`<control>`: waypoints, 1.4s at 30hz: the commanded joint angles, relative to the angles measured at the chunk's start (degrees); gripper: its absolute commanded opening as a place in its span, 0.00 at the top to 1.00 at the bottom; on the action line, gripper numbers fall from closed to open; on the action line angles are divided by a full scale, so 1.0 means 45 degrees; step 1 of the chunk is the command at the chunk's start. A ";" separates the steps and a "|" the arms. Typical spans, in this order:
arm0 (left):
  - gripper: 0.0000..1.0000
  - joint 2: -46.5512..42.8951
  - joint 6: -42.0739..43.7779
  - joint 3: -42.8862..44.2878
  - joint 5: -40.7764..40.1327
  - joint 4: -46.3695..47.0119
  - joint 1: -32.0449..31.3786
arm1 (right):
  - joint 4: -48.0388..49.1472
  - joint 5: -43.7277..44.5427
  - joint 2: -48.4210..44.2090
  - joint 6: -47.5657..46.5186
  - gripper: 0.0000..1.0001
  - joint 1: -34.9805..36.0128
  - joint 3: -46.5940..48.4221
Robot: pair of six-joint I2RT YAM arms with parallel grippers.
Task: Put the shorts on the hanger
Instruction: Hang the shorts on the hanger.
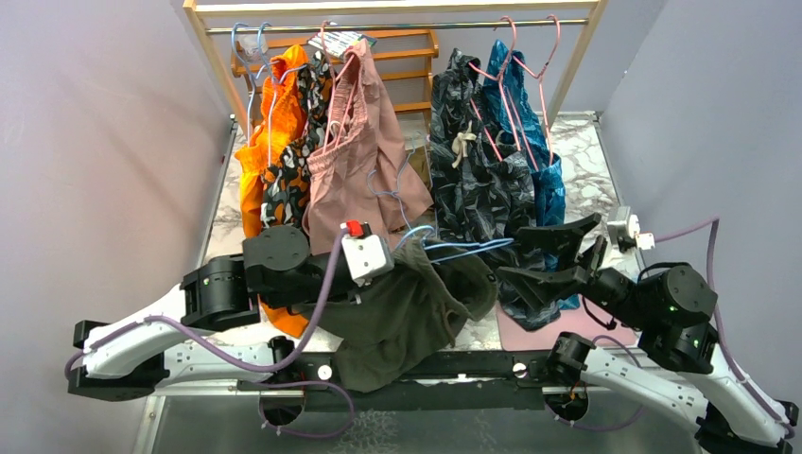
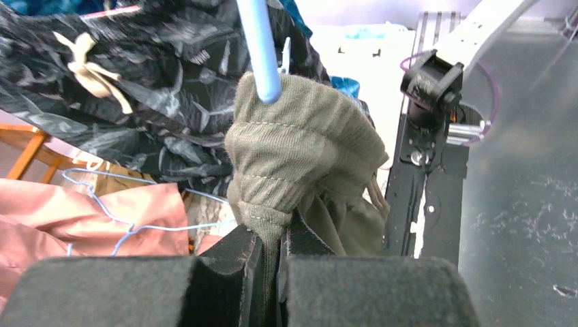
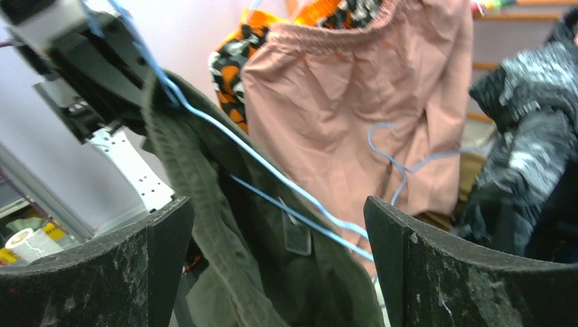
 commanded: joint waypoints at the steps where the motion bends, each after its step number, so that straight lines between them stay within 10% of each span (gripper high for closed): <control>1: 1.00 -0.0568 -0.0074 0.0946 -0.0605 0.1190 -0.0007 | -0.2219 0.1818 0.0083 0.1627 0.01 0.0068 0.0285; 23: 1.00 -0.1693 -0.0366 0.2300 -0.0033 0.1526 -0.0015 | -0.1833 0.2175 0.1256 0.4761 0.08 0.0079 -0.1046; 27: 1.00 -0.1742 -0.0385 0.2300 -0.0085 0.1524 -0.0008 | -0.2899 0.2082 0.2193 0.4963 0.29 0.0071 -0.0434; 34: 1.00 -0.1728 -0.0462 0.2401 0.0185 0.1829 -0.0007 | -0.4313 0.1179 0.4096 0.3829 0.98 0.0076 0.1540; 42: 1.00 -0.2392 -0.0382 0.2187 0.0718 0.4120 -0.0008 | 0.1676 -0.1800 0.2381 0.1406 0.99 0.0073 0.3690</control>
